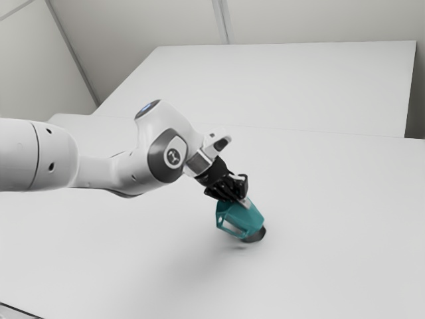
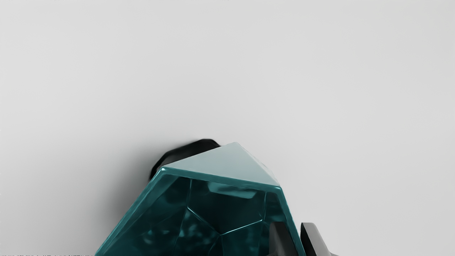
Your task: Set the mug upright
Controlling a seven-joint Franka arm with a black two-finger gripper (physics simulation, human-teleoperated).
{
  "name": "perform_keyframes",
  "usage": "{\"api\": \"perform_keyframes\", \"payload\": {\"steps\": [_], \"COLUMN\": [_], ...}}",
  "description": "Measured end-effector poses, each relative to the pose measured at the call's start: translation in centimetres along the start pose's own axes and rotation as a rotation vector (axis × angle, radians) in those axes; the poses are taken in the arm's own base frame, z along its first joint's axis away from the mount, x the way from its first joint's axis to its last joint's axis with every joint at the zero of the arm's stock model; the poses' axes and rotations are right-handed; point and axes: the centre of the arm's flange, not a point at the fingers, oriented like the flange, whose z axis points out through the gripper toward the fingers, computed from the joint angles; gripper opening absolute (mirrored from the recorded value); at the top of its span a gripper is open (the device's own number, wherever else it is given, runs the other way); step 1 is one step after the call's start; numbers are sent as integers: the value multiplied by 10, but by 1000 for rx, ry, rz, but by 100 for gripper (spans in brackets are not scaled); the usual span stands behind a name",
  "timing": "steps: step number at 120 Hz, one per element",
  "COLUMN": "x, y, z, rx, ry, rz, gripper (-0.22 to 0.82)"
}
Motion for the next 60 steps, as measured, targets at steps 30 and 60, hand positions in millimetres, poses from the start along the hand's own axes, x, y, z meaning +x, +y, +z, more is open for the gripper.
{"api": "perform_keyframes", "payload": {"steps": [30,60], "x": [-6,0], "y": [3,-39], "z": [-25,-61], "rx": [16,150], "ry": [-32,-68], "rz": [28,54], "gripper": [-17,-18]}}
